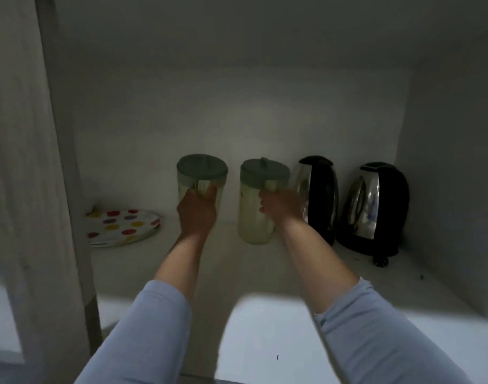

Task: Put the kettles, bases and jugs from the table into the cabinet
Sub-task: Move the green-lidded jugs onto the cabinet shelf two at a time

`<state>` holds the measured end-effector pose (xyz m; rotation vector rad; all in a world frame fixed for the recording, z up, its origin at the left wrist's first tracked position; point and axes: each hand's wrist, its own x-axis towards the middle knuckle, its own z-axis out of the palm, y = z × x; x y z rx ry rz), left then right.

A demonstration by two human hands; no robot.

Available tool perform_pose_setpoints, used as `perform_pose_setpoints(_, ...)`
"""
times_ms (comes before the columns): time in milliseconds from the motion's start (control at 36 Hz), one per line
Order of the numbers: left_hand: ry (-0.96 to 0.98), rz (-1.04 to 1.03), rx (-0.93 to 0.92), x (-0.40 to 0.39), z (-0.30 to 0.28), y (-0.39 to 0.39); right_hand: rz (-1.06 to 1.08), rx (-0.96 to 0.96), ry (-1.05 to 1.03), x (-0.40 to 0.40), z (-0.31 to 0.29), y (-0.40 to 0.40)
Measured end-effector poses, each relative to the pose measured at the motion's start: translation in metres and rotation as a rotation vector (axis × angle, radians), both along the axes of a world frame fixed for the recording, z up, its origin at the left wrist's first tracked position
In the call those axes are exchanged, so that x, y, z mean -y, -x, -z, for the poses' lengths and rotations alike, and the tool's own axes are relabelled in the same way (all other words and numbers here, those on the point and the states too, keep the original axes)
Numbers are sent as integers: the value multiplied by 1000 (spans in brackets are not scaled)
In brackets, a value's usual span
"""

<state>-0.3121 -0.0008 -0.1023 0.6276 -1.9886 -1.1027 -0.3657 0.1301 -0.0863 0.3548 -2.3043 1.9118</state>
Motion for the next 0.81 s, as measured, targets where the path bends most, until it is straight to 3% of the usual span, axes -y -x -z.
perform_pose_setpoints(222, 24, -21, 102, 25, 2, 55, -61, 57, -45, 27, 16, 66)
perform_pose_setpoints(417, 158, -78, 177, 46, 15, 96, -57, 89, -64, 35, 31, 106)
perform_pose_setpoints(500, 85, -60, 156, 53, 15, 103, -53, 82, -84, 38, 36, 115)
perform_pose_setpoints(639, 187, -62, 235, 66, 18, 119, -63, 95, -99, 42, 37, 129)
perform_pose_setpoints(806, 63, -57, 222, 81, 23, 134, -84, 101, -96, 48, 40, 144)
